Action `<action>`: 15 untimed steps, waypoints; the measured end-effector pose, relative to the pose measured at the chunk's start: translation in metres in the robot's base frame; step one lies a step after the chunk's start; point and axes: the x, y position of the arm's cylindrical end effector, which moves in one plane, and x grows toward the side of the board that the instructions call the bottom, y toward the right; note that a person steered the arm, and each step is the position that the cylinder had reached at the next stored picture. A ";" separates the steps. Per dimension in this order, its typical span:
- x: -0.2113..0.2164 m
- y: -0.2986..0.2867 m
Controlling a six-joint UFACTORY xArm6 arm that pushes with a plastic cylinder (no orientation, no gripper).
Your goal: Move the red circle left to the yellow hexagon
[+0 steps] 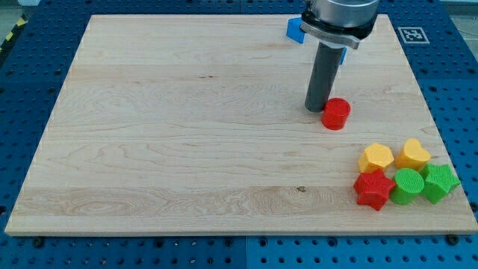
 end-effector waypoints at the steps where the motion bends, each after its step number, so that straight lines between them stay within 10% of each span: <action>1: 0.012 0.000; 5: -0.028 0.104; 15: 0.021 0.045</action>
